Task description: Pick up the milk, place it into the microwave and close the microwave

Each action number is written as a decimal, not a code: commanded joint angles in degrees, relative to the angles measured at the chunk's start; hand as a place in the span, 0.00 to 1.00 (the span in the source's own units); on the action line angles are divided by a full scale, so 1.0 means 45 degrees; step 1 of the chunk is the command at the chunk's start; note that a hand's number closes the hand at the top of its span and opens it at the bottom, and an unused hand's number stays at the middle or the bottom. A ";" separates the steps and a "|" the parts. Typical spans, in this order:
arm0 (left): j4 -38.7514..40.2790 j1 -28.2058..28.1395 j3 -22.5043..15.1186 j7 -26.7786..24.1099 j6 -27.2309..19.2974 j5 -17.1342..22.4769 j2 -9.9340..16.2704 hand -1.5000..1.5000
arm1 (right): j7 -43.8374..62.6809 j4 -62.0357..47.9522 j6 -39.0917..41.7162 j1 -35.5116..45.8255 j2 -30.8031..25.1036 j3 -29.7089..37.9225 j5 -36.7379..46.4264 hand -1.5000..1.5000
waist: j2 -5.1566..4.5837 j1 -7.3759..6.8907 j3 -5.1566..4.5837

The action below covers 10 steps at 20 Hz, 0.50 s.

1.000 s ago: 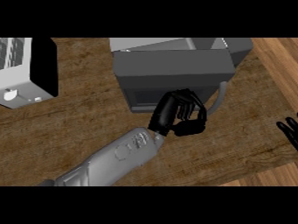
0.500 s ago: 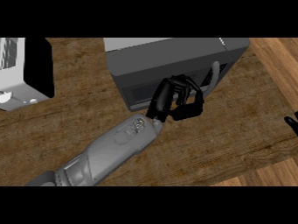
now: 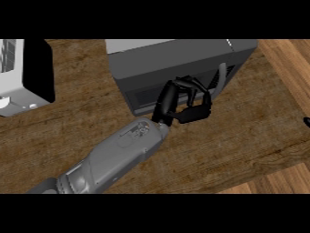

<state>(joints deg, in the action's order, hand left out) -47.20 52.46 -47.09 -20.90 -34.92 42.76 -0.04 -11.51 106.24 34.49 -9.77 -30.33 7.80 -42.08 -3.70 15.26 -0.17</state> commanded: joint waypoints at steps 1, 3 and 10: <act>0.1202 0.0675 0.1060 -0.0074 0.0190 0.0792 0.0009 1.00 | 0.0022 0.0001 0.0031 0.0055 -0.0029 0.0110 -0.0409 0.00 | -0.0206 0.0064 0.0002; 0.1250 0.0688 0.1138 -0.0346 -0.0183 0.0886 0.0009 1.00 | 0.0087 0.0158 0.0019 0.0102 -0.0102 0.0085 -0.0339 0.00 | -0.0225 0.0130 -0.0002; 0.1346 0.0679 0.0974 -0.1215 -0.0505 0.1230 0.0009 1.00 | 0.0285 0.0393 0.0402 0.0193 -0.0316 -0.0152 -0.0782 0.00 | -0.0255 -0.0003 0.0001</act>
<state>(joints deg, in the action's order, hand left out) -47.06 52.58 -47.59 -24.89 -35.89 46.69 -0.07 -10.57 107.58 35.64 -9.12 -31.59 7.78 -44.78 -4.04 15.52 -0.07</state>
